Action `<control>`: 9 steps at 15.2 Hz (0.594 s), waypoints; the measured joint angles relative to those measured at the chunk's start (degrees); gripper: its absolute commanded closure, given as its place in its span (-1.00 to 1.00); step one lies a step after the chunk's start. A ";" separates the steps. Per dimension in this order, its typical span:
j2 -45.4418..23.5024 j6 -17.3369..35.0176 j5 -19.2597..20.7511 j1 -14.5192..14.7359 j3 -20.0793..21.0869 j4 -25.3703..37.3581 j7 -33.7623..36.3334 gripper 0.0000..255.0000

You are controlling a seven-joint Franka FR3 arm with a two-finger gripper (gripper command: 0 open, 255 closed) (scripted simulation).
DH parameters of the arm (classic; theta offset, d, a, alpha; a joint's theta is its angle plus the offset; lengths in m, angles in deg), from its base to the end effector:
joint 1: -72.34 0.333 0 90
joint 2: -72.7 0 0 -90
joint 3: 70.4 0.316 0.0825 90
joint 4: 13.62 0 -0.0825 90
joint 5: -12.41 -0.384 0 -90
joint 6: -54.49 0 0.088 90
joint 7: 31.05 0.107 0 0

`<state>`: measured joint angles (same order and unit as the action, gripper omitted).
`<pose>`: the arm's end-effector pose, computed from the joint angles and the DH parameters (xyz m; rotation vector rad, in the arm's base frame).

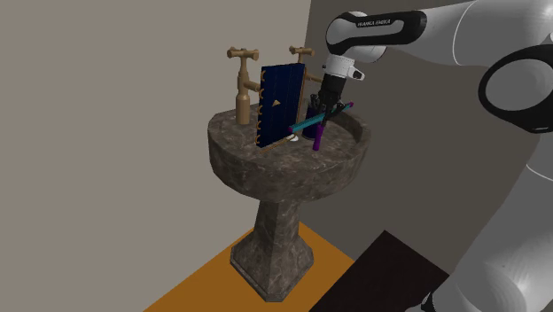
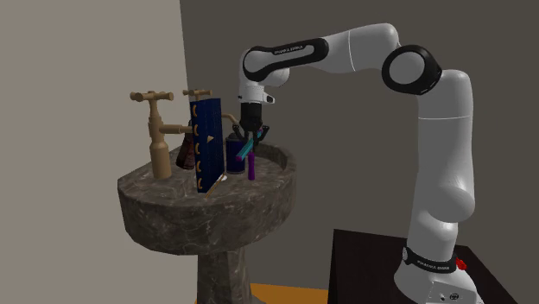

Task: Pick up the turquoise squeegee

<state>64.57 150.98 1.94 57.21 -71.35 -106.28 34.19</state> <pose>0.5806 -0.1486 0.5316 -2.2510 1.9878 0.2142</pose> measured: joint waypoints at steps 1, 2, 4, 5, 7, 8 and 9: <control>-0.02 0.01 0.00 -0.01 0.00 0.02 -0.02 1.00; -0.07 -0.39 0.01 -0.01 -0.01 0.42 0.05 1.00; -0.27 -1.61 0.03 -0.07 -0.04 1.83 0.19 1.00; -0.26 -2.28 0.05 -0.10 -0.06 2.49 0.26 1.00; -0.54 -3.73 0.06 -0.12 -0.06 4.25 0.50 1.00; -0.57 -4.64 0.07 -0.11 -0.04 5.20 0.72 1.00; -0.69 -5.45 0.07 -0.15 -0.07 6.15 0.79 1.00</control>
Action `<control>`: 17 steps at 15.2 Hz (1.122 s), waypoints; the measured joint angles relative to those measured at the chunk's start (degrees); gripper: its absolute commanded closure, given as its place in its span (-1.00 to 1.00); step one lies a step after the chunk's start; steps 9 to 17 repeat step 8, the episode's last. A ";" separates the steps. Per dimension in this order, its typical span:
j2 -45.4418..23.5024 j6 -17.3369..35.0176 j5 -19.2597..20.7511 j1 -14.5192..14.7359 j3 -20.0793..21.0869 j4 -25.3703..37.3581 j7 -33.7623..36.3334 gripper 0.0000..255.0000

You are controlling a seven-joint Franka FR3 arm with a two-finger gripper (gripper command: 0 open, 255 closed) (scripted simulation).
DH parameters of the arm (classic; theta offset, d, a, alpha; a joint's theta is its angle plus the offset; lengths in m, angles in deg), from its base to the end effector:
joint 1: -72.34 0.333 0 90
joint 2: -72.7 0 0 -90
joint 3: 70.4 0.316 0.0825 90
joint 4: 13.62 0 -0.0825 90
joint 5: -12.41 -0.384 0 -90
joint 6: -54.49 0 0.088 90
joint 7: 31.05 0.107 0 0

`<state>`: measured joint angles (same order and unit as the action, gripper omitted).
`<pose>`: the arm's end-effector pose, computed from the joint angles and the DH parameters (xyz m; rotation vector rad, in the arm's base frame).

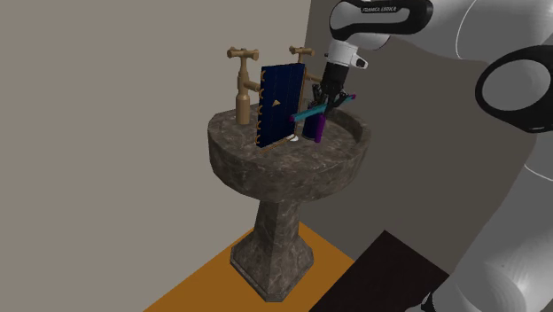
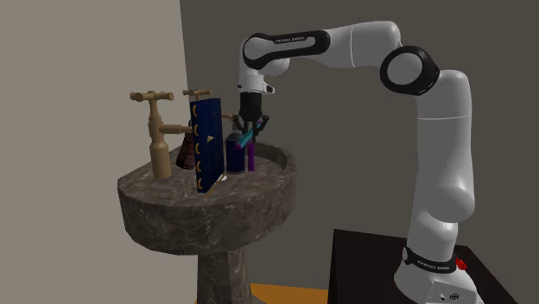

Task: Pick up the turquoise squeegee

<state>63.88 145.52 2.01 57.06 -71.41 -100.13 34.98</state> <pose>0.5813 -0.1493 0.5675 -2.2513 1.9880 0.2154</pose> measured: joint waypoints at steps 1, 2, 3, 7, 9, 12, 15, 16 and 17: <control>0.05 -0.65 0.00 -0.02 -0.01 0.61 0.09 1.00; 0.07 -1.52 0.00 0.02 0.03 1.48 0.33 1.00; -0.11 -2.40 -0.01 -0.04 0.00 2.55 0.40 1.00; -1.02 -5.71 -0.04 -0.10 0.00 6.80 0.96 1.00; -1.20 -6.22 -0.06 -0.14 -0.02 7.49 0.99 1.00; -1.20 -6.22 -0.06 -0.14 -0.02 7.49 0.99 1.00; -1.20 -6.22 -0.06 -0.14 -0.02 7.49 0.99 1.00; -1.20 -6.22 -0.06 -0.14 -0.02 7.49 0.99 1.00; -1.20 -6.22 -0.06 -0.14 -0.02 7.49 0.99 1.00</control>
